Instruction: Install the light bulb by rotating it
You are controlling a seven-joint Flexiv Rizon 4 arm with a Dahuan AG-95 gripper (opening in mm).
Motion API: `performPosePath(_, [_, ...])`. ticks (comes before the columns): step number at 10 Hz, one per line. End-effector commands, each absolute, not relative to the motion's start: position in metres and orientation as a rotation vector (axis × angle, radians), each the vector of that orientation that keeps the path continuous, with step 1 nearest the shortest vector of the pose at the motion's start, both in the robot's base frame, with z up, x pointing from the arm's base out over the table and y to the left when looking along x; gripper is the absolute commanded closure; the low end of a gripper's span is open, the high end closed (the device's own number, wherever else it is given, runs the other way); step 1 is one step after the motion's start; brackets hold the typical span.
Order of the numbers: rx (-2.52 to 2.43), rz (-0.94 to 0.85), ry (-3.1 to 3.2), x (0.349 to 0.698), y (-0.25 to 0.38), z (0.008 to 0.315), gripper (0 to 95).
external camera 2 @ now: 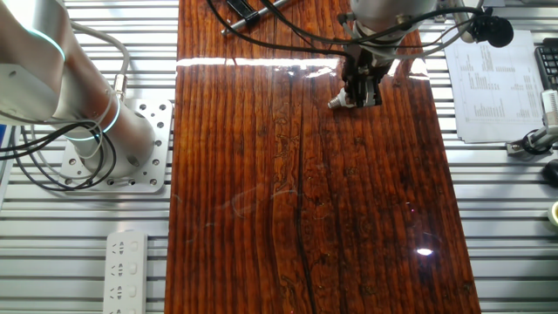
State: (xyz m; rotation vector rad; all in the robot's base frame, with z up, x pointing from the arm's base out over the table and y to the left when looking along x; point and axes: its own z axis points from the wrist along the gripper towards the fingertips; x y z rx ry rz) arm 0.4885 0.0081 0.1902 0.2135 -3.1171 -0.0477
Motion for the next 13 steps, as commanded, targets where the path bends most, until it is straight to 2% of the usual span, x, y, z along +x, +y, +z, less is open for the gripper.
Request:
performPosePath(1, [0.211,-0.046,-3.115,0.4889,0.0083,0.1902,95.0])
performPosePath(13, [0.188,-0.045,-3.112,0.4899,0.0086,0.1908,95.0])
